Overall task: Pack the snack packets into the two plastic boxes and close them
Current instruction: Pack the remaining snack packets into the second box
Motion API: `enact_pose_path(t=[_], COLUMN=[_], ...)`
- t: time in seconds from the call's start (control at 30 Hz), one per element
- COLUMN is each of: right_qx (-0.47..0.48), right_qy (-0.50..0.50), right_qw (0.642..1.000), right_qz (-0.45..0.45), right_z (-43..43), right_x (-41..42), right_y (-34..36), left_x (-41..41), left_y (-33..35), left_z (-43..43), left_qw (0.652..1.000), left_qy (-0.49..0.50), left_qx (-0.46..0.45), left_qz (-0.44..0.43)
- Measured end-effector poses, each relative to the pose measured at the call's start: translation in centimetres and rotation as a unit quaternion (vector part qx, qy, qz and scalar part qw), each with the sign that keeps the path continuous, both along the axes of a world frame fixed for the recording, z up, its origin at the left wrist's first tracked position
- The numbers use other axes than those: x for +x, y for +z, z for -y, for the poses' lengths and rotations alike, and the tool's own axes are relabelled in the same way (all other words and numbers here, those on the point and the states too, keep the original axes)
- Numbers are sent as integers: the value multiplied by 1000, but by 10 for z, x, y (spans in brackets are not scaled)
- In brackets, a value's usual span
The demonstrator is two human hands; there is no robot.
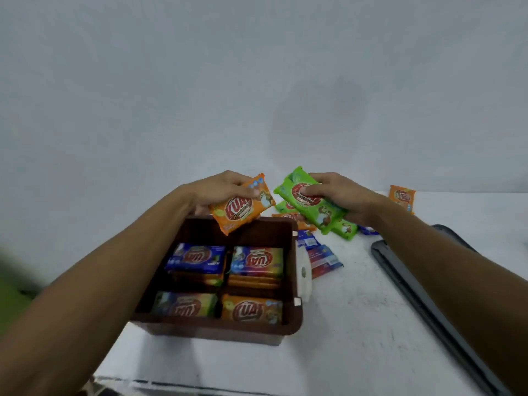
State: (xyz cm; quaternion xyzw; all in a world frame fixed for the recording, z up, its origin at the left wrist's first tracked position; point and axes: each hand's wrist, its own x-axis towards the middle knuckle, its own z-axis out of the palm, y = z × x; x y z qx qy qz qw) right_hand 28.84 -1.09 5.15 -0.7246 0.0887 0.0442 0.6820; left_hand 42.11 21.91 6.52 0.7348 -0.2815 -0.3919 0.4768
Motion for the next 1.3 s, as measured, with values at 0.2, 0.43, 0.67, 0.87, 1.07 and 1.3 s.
enact_pose_path(t=[0.2,0.43,0.67,0.87,1.07,1.3], right_qx=[-204,-402,-516,-494,-518,-516], right_qy=[126,274,350,388,374,182], right_qw=[970,866,772,755,758,835], right_qz=[-35,-116,-121,-188,-128,59], right_z=[-70,-128,-152,-155,-149,-101], right_x=[9,15,5,3,2,-8], right_y=[7,-21,-48,-36,-40,-20], left_x=[18,10,-2,-4,-5,-4], left_y=[-25,-55,-65,-65,-61,-35], left_z=[-71,-99,-107,-109,-103,-68], left_qw=[978,948,905,855,847,947], left_qy=[-120,-243,-292,-336,-349,-241], left_qx=[103,160,236,336,356,138], left_qz=[137,130,202,207,184,163])
